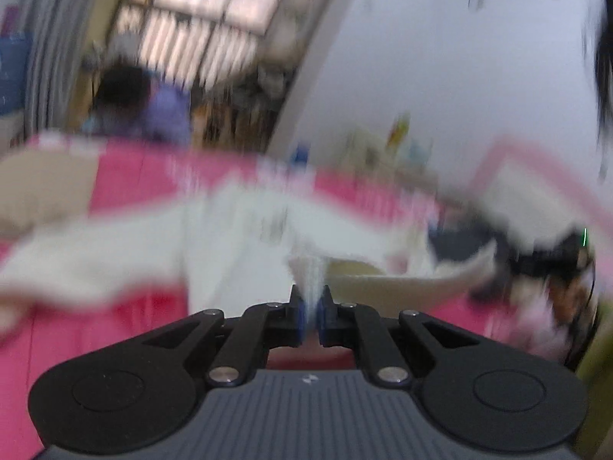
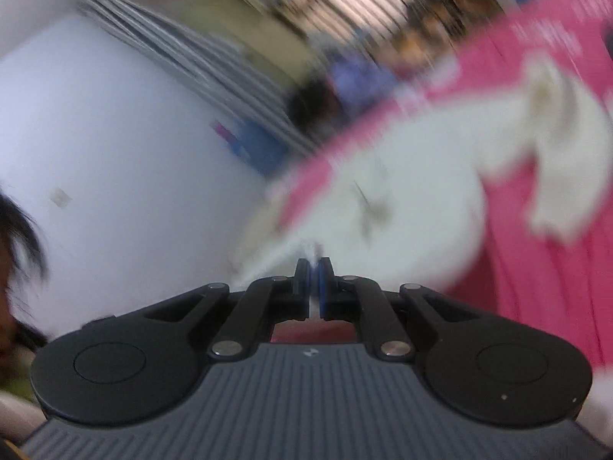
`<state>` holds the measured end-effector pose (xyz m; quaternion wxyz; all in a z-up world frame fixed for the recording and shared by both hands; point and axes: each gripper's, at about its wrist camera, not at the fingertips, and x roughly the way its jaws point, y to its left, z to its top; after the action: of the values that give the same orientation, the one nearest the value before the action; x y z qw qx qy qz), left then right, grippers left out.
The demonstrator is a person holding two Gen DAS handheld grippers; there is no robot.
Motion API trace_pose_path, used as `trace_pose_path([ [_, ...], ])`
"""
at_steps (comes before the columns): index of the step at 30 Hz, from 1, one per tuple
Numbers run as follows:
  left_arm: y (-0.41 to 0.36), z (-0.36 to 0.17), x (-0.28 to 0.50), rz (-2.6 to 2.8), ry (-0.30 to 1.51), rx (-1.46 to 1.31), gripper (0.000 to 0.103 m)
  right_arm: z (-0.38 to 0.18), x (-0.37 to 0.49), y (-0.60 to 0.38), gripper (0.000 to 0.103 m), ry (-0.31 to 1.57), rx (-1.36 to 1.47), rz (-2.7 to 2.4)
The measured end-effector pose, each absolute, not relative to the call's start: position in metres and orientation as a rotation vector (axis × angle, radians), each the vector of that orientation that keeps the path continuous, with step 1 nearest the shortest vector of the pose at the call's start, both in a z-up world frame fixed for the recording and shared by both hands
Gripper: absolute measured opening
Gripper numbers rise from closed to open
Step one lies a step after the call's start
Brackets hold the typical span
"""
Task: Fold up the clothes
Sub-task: 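Raise the held sweater with both grippers and shake it out, then lay the sweater flat on the bedspread with both grippers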
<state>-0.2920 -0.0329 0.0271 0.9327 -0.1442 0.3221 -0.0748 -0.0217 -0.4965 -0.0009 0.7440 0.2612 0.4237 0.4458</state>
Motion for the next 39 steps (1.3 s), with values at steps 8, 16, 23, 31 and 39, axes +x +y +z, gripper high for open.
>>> trace_pose_path([
  [8,-0.059,-0.054,-0.306,-0.221,0.882,-0.17,0.008,-0.052,-0.05,-0.47,0.003,1.233,0.286,0.953],
  [16,-0.082,-0.063,-0.328,-0.288,0.947,0.036,0.012,-0.061,-0.086,-0.449,0.003,1.226,-0.208,0.957],
  [23,-0.072,-0.056,-0.354,-0.285,1.085,0.131,0.022,-0.063,-0.129,-0.445,0.006,1.268,-0.716,0.937],
  [31,-0.076,-0.026,-0.332,-0.235,0.952,0.106,0.025,-0.029,-0.131,-0.403,0.006,0.984,-0.662,1.058],
  [39,-0.139,-0.06,-0.305,-0.408,0.93,0.325,0.035,-0.063,-0.166,-0.362,0.01,0.887,-0.862,1.219],
])
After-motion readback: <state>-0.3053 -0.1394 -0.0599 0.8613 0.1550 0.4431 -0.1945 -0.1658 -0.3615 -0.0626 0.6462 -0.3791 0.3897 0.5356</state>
